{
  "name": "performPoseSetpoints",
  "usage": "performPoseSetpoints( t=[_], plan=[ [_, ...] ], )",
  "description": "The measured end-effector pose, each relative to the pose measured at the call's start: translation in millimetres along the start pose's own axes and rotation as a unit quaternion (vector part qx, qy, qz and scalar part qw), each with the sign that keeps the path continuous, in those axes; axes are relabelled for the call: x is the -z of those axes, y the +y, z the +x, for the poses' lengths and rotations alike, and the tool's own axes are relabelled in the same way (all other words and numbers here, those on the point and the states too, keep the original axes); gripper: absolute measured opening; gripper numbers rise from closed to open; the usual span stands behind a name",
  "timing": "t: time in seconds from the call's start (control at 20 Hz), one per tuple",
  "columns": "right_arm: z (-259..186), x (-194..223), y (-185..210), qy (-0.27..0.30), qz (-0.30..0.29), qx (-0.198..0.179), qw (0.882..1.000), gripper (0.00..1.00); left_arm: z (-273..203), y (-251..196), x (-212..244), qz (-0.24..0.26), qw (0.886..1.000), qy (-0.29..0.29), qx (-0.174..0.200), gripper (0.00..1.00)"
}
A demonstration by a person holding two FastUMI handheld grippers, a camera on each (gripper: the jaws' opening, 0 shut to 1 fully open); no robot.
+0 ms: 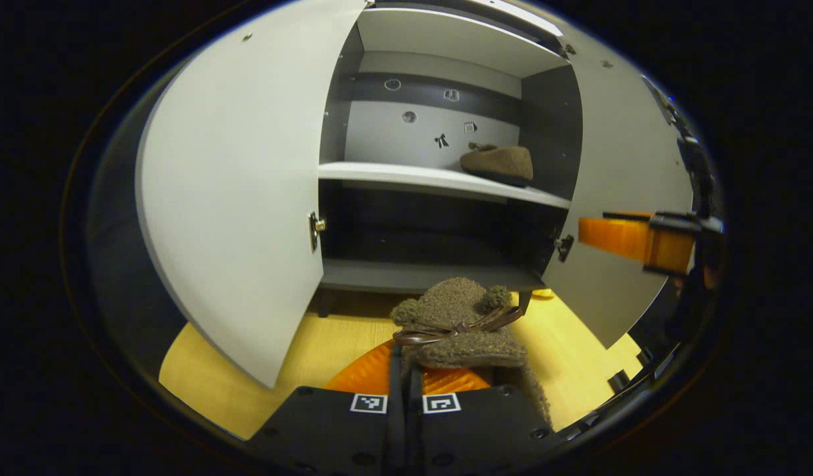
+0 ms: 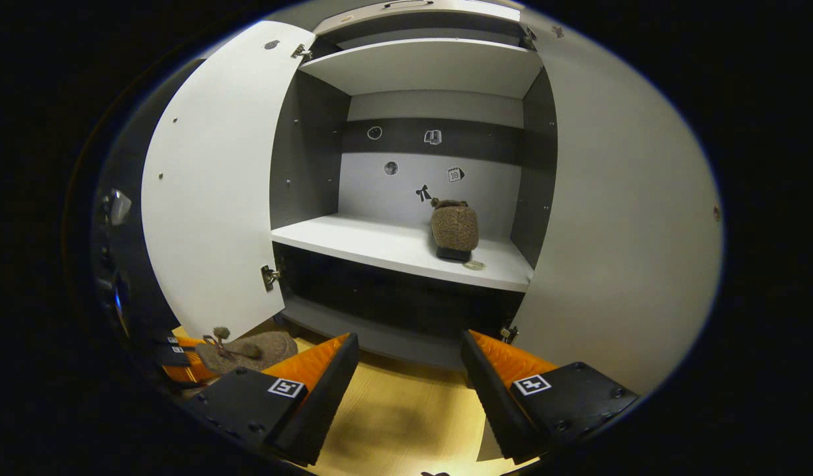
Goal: Grab one shoe with the right hand and put it into the shoe cabinet, grab the other shoe with the left hand and put it into the shoe cabinet; then close the right door with the right hand and the left door with the left hand.
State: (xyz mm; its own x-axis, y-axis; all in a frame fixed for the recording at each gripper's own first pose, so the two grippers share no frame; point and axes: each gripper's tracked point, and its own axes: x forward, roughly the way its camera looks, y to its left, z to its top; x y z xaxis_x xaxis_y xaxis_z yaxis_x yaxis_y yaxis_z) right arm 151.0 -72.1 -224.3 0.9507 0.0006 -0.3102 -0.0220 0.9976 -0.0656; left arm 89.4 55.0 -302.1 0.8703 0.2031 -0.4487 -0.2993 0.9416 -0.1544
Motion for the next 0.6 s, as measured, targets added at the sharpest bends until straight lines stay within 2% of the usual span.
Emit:
performPoseSetpoints(
  t=[0.2, 0.3, 0.4, 0.6],
  plan=[
    [8.0, -7.7, -2.8, -0.003, -0.019, -0.015, 1.000, 0.98, -24.1, -9.8, -84.0, -0.016, 0.999, -0.041, -0.022, 0.05],
    [9.1, -7.5, -0.4, -0.003, -0.024, -0.030, 0.999, 0.99, -26.1, -14.5, -123.7, -0.004, 0.997, -0.063, -0.037, 0.05],
    [7.0, -10.3, 6.3, -0.006, -0.009, -0.053, 0.999, 0.99, -11.8, -18.6, -154.5, 0.018, 0.996, -0.075, -0.049, 0.05],
    [5.4, -19.1, 26.0, -0.031, -0.044, -0.108, 0.993, 0.99, 35.6, -32.5, -214.9, 0.024, 0.993, -0.101, -0.052, 0.05]
  ],
)
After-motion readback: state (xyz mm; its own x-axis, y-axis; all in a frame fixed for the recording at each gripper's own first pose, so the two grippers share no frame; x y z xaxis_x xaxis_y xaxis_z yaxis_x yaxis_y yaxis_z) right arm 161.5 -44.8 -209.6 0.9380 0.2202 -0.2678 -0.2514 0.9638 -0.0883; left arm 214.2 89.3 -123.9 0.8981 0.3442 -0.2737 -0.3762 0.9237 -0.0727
